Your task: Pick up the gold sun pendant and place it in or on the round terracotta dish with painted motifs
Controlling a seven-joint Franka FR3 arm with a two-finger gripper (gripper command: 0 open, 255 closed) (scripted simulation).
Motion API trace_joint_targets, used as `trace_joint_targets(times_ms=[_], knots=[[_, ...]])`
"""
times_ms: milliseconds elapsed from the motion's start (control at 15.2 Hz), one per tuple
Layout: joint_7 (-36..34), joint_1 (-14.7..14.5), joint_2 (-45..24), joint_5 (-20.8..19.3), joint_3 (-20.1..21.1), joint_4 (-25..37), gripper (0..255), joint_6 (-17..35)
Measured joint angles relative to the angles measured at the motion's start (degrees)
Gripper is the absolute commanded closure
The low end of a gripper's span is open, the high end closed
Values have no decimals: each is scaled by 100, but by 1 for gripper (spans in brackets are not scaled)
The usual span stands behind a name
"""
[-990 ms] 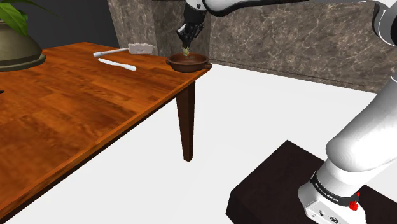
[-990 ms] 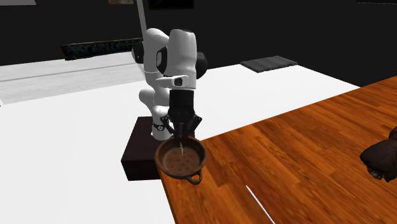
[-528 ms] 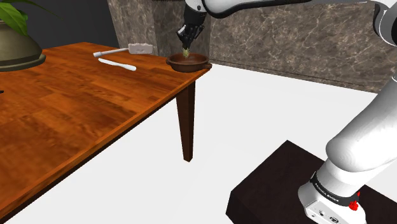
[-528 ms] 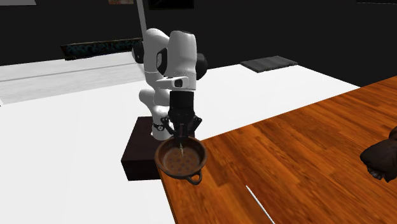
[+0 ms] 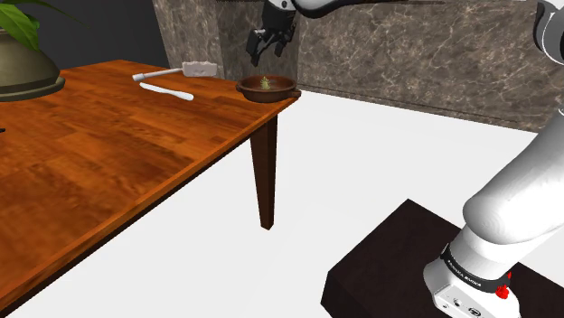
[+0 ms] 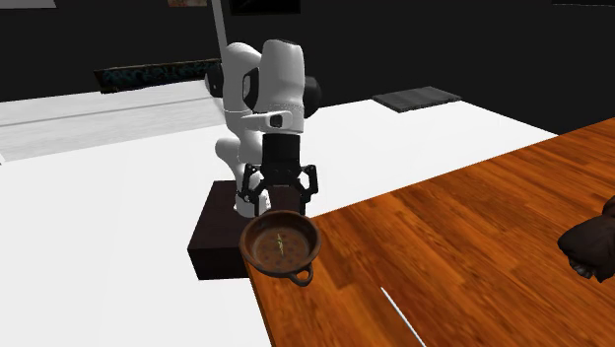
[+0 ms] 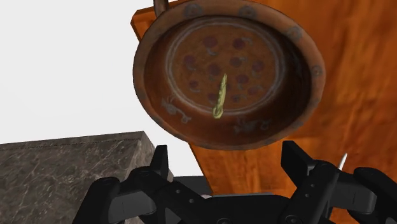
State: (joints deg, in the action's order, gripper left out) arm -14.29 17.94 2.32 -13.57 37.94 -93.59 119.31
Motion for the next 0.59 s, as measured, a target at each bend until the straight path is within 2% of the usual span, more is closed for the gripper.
trace_joint_targets(times_ms=[264,594], knots=[[113,-10,248,202,-19,183,0,-363],[123,-11,268,220,-22,198,0,-397]])
